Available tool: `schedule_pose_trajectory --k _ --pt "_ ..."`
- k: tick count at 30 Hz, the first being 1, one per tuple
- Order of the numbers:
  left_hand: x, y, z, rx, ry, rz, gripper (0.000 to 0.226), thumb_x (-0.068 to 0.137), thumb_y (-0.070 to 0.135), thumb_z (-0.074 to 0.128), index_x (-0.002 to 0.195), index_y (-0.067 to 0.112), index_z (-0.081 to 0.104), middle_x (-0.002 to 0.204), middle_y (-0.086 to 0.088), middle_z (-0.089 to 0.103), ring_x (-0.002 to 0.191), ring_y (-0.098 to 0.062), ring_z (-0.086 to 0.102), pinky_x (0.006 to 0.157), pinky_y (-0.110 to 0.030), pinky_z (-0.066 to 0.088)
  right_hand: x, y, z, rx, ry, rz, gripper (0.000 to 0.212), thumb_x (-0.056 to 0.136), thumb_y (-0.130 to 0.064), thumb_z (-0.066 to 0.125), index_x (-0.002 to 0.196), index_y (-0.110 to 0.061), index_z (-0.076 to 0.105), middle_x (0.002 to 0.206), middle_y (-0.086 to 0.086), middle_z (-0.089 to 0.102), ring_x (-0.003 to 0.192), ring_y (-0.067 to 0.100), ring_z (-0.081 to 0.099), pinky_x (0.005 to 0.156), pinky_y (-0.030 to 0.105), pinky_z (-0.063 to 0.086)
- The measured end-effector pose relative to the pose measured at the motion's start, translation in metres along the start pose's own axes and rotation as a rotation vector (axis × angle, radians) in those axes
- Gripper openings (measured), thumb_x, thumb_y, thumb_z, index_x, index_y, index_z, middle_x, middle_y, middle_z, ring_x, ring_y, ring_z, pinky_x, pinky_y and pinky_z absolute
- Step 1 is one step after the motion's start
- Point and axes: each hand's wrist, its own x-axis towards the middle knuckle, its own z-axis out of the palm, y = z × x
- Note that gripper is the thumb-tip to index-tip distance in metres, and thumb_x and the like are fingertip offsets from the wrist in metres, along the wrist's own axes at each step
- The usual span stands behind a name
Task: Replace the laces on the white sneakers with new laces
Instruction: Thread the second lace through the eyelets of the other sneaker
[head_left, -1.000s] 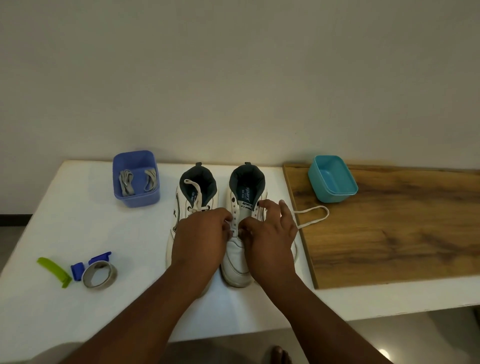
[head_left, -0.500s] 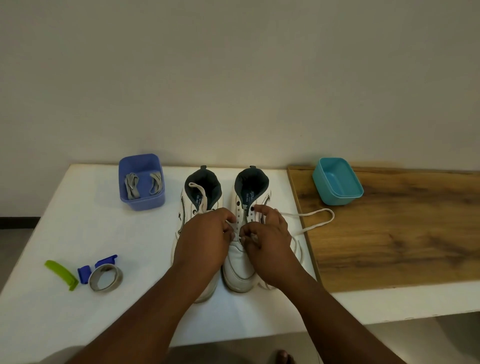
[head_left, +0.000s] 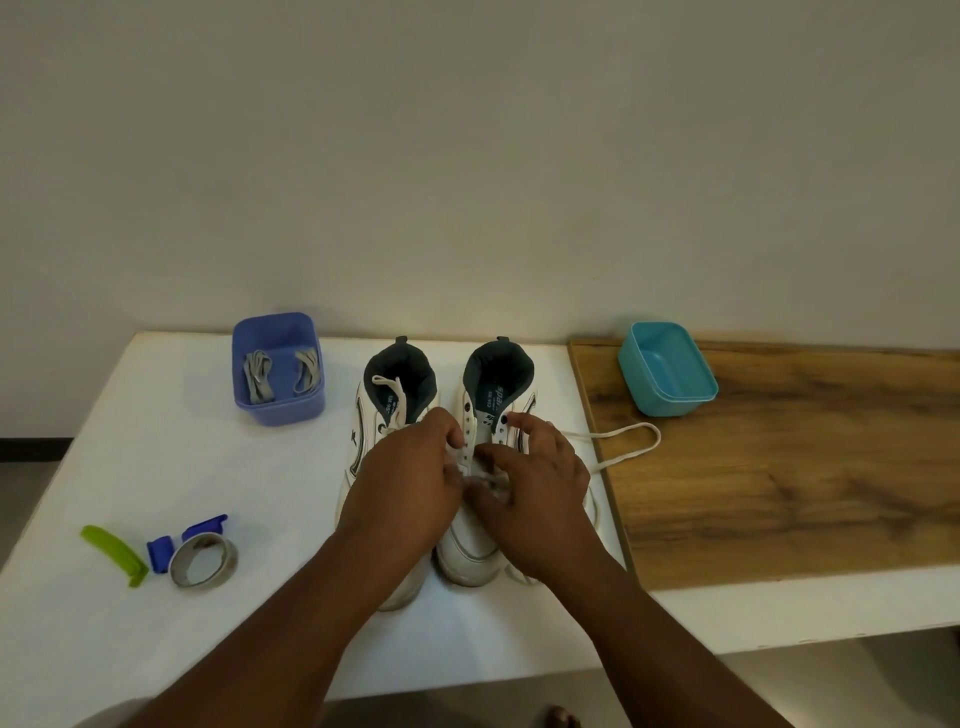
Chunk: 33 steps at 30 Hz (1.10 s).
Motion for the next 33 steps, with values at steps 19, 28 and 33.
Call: schedule_pose_trajectory --k 19,28,33 --pt "0.008 0.002 -0.078 0.071 0.119 -0.035 0.036 0.088 0.061 0.060 0.110 0.034 0.065 0.082 0.012 0.067 0.071 -0.004 0.062 0.065 -0.028 0.050 0.003 0.008 0.000 -0.103 -0.006 0.036 0.069 0.070 -0.079 0.068 0.128 -0.041 0.062 0.163 -0.014 0.022 0.153 0.022 0.012 0.123 0.058 0.005" --pt "0.001 0.008 -0.008 0.448 -0.199 0.032 0.026 0.098 0.042 0.053 0.107 0.024 0.070 0.106 0.002 0.067 0.097 -0.015 0.063 0.075 -0.022 0.040 0.002 0.006 0.002 -0.113 0.011 0.037 0.070 0.073 -0.084 0.061 0.130 -0.042 0.061 0.164 -0.013 0.023 0.154 0.020 0.013 0.122 0.056 0.003" --pt "0.007 0.006 -0.009 0.139 0.032 0.088 0.016 0.098 0.032 0.052 0.092 0.024 0.065 0.088 0.005 0.055 0.075 -0.008 0.054 0.066 -0.024 0.042 0.003 0.005 0.001 -0.115 0.010 0.043 0.068 0.074 -0.080 0.065 0.131 -0.042 0.060 0.164 -0.013 0.023 0.154 0.020 0.013 0.122 0.057 0.003"
